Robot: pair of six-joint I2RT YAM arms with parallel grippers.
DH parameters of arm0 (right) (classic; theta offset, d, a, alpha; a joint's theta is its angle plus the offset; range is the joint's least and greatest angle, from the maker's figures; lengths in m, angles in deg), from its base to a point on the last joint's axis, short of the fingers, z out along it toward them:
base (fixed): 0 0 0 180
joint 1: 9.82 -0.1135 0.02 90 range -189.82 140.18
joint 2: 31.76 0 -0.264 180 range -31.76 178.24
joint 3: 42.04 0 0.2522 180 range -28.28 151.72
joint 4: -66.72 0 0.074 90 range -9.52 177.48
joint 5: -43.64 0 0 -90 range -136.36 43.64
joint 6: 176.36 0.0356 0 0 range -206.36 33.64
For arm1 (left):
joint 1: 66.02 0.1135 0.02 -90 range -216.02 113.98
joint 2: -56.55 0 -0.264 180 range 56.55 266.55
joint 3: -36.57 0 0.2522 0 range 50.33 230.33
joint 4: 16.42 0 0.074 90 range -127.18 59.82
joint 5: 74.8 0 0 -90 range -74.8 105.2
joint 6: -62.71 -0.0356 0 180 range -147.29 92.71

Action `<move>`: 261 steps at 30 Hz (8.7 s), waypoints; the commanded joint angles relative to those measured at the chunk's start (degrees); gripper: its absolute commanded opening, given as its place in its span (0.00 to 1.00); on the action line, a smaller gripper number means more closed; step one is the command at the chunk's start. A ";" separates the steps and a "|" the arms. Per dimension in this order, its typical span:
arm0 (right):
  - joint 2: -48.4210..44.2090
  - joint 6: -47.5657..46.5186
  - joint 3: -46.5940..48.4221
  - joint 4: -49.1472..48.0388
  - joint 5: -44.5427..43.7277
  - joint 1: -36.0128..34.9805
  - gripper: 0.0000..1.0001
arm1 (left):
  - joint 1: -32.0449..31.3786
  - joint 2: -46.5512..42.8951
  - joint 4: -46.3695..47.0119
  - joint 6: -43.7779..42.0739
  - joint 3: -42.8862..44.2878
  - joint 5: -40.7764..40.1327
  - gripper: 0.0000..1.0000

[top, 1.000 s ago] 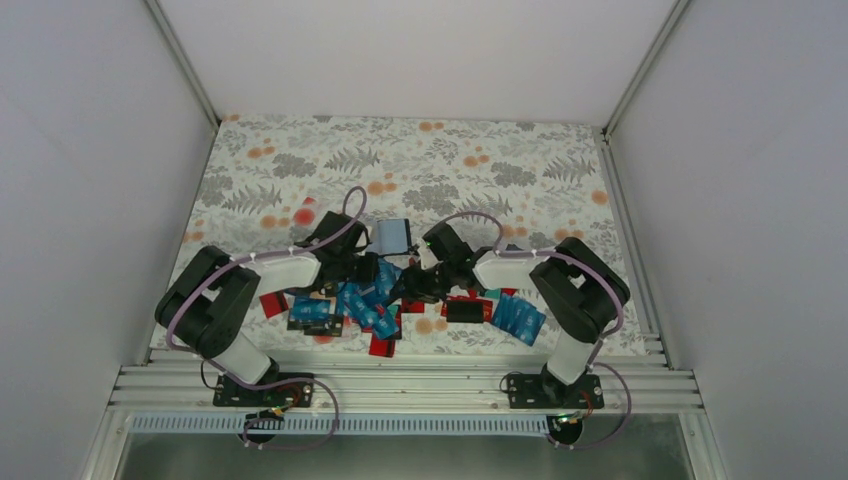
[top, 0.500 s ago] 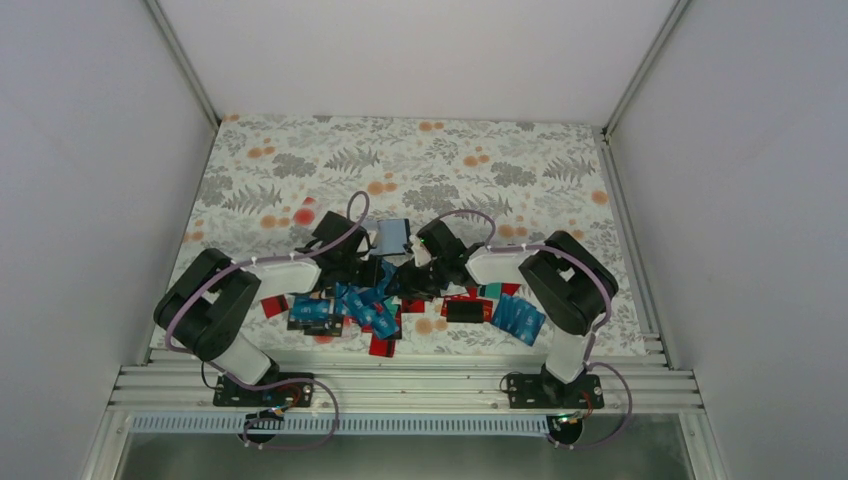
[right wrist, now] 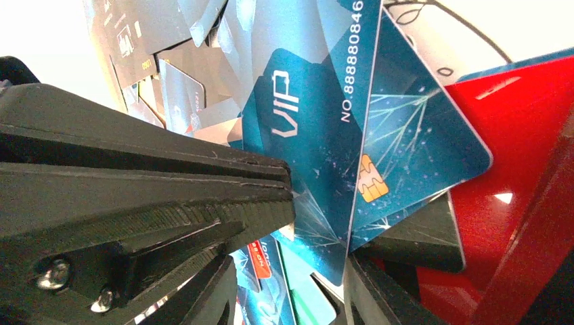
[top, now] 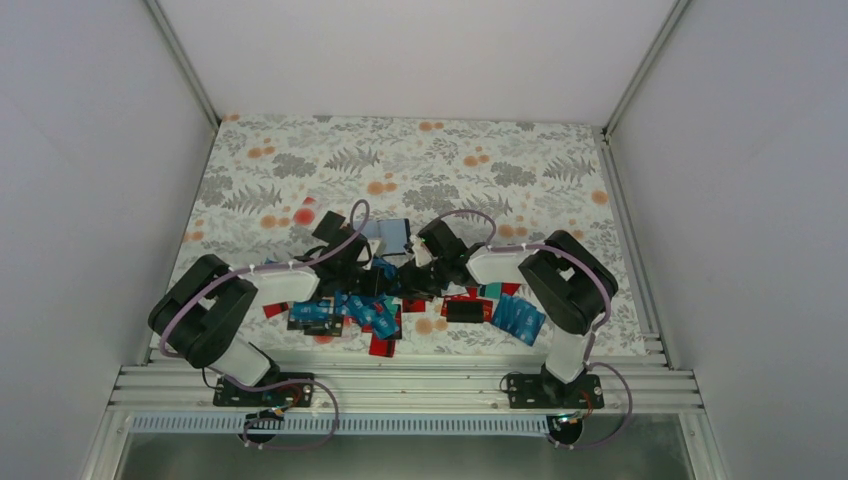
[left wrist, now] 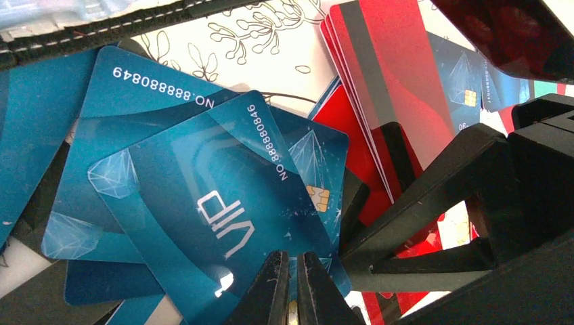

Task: Put the credit cards into the card holder

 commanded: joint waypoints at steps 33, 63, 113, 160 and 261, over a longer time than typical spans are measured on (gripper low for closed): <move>3.07 -0.95 -2.10 -3.23 0.08 1.52 0.41 | -0.66 1.07 -17.57 1.59 8.57 -12.36 0.08; 3.49 -0.82 -1.18 -3.83 0.34 2.31 0.34 | -3.43 2.00 -12.11 4.73 6.02 -6.59 0.24; 8.25 -12.01 20.48 14.32 7.12 9.25 0.05 | 13.35 -0.63 -14.45 -1.94 16.09 -15.40 0.29; 30.21 -9.79 41.19 18.48 13.64 9.75 0.04 | 18.32 17.17 -9.89 -5.43 18.35 -14.27 0.12; 20.24 -26.90 49.56 32.76 -14.65 5.12 0.61 | 18.15 8.00 -8.70 0.03 10.47 -11.14 0.09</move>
